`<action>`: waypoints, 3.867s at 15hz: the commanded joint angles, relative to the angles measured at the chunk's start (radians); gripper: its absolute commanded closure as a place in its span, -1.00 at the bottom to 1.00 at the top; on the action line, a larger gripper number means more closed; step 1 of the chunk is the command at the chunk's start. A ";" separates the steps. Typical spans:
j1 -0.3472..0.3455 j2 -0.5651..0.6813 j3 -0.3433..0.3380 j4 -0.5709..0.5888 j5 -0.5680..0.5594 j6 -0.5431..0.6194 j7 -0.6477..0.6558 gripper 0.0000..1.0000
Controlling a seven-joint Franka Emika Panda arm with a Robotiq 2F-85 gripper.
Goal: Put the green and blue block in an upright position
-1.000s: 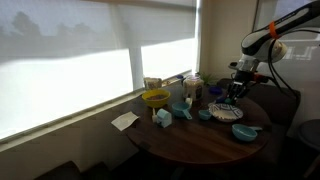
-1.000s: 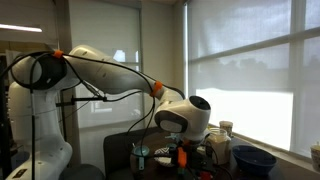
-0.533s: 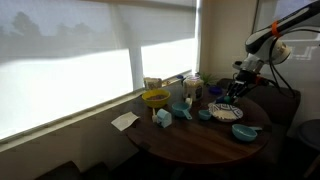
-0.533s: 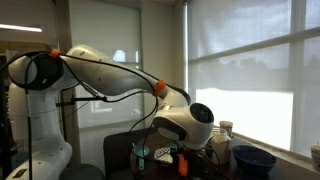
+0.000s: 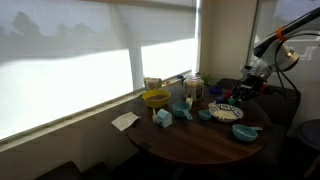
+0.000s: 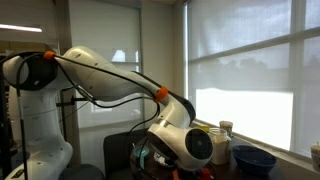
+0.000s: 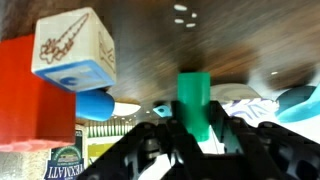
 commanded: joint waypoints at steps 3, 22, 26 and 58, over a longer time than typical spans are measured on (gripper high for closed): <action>-0.044 0.022 -0.038 -0.035 0.097 -0.042 -0.139 0.83; -0.100 0.060 -0.069 -0.029 0.215 -0.152 -0.264 -0.72; -0.091 0.006 -0.061 0.004 0.172 -0.145 -0.219 -1.00; 0.077 0.048 0.108 0.256 -0.465 0.128 -0.187 -1.00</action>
